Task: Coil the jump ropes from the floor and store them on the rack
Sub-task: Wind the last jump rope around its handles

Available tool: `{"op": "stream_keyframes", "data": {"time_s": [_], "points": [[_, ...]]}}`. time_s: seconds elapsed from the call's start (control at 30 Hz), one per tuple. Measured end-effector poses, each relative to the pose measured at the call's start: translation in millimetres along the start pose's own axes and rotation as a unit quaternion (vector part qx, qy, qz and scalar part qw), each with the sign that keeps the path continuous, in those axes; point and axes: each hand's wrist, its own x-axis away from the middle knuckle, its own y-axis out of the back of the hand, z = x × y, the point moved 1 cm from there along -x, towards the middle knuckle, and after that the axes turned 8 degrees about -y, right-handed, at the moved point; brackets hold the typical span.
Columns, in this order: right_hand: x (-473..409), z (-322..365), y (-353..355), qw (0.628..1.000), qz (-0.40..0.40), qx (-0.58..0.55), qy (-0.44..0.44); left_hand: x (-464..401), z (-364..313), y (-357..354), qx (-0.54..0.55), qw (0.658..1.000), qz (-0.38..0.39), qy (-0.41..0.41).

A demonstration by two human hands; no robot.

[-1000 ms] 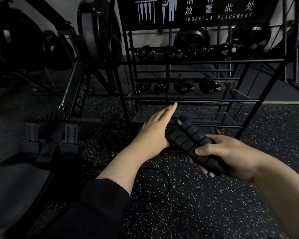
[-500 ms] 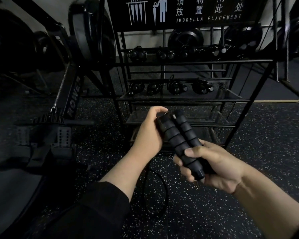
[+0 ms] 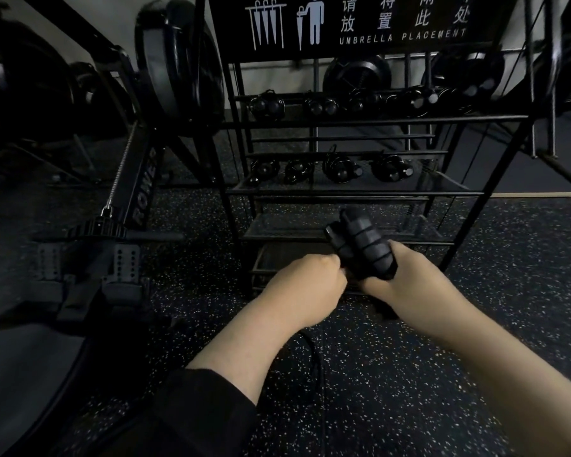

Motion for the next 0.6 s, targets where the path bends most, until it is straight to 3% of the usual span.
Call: {"op": "stream_keyframes", "data": {"time_s": [0.13,0.27,0.4,0.6], "points": [[-7.0,-9.9,-4.7,0.983,-0.006,0.182,-0.026,5.6,-0.5,6.2,-0.027,0.996,0.073,-0.031],[-3.3,-17.6,-11.5,0.946,0.09,0.311,-0.024,12.5,-1.1,25.9,0.002,0.995,0.074,-0.061],[6.7,-14.6,-14.8,0.926,0.198,0.319,0.037,18.7,6.4,35.6,0.08,0.991,0.08,-0.071],[14.8,-2.6,-7.0,0.918,0.267,0.287,0.065,23.0,20.2,37.2,0.266,0.957,0.093,-0.073]]}}
